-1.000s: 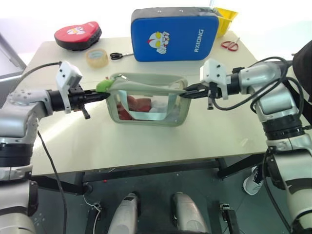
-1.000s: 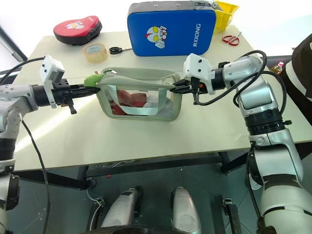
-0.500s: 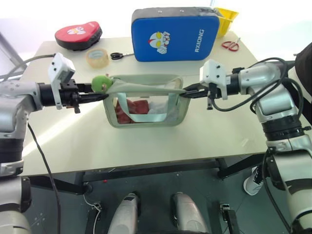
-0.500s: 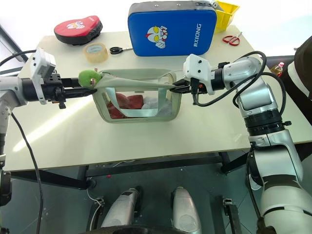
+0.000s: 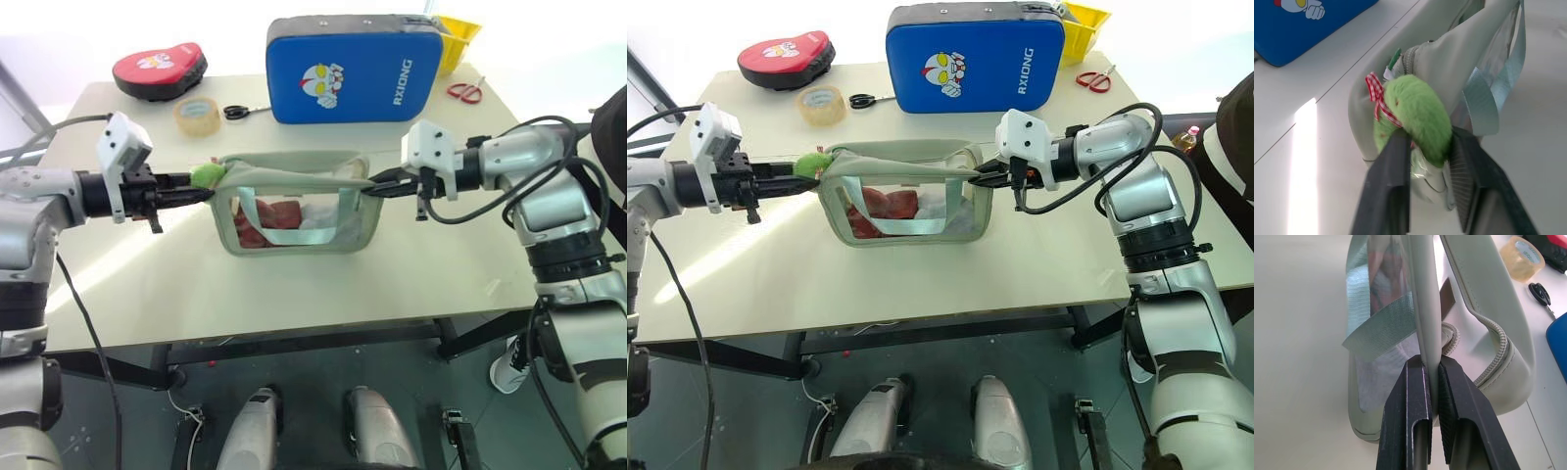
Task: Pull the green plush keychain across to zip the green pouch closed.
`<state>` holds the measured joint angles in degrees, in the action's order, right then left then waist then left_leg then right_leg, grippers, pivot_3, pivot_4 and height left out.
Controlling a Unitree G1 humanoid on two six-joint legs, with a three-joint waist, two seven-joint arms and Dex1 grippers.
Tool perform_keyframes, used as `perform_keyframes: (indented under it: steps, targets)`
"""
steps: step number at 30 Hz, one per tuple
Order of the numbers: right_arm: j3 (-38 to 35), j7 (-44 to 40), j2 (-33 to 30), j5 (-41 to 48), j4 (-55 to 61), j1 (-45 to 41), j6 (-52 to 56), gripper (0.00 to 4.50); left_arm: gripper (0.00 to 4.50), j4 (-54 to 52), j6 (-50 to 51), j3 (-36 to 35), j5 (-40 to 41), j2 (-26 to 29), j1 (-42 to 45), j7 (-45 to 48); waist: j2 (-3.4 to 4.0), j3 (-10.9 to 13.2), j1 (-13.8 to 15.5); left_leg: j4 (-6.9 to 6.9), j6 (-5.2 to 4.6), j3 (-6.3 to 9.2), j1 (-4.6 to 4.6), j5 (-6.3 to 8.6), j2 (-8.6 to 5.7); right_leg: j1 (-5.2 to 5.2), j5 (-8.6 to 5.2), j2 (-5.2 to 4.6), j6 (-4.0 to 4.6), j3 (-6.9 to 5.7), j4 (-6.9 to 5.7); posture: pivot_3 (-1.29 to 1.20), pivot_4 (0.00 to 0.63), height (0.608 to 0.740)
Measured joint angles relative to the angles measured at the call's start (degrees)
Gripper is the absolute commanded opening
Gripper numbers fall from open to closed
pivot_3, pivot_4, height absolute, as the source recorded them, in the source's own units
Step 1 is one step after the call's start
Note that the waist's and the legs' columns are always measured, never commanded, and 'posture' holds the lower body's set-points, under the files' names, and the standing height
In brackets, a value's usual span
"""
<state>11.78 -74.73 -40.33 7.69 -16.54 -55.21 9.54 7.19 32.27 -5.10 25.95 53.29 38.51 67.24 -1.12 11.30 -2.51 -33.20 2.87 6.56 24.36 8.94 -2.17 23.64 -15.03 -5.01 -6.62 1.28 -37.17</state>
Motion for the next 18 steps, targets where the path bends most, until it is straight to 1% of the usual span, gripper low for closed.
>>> perform_keyframes:
  steps: [9,14,18]
  targets:
    - [0.0,0.0,0.0,-0.1,-0.6,0.0,-0.2,0.00,0.08,0.7,0.7,-0.3,-0.3,0.1,2.3,-0.1,0.00,0.0,0.0,0.00,0.00,0.00,0.00,0.00,0.00,0.00,0.00,0.00,0.00,0.00,-0.01,0.00,0.150,0.740]
    - [0.0,0.0,0.0,-0.2,-0.8,-0.1,-0.4,0.00,0.08,0.9,-1.7,-0.2,-1.8,0.1,2.5,-0.4,0.00,0.0,0.0,0.00,0.00,0.00,0.00,0.00,0.00,0.00,0.00,0.01,0.00,0.00,0.00,0.00,0.150,0.740]
    - [0.0,0.1,0.1,-0.2,-1.3,-0.5,-0.5,0.00,0.08,1.5,-3.1,0.6,-3.0,-1.4,6.9,-1.0,-0.01,0.0,0.2,-0.04,0.00,0.02,0.01,0.00,-0.03,-0.04,0.00,-0.01,-0.01,-0.03,0.01,0.00,0.150,0.740]
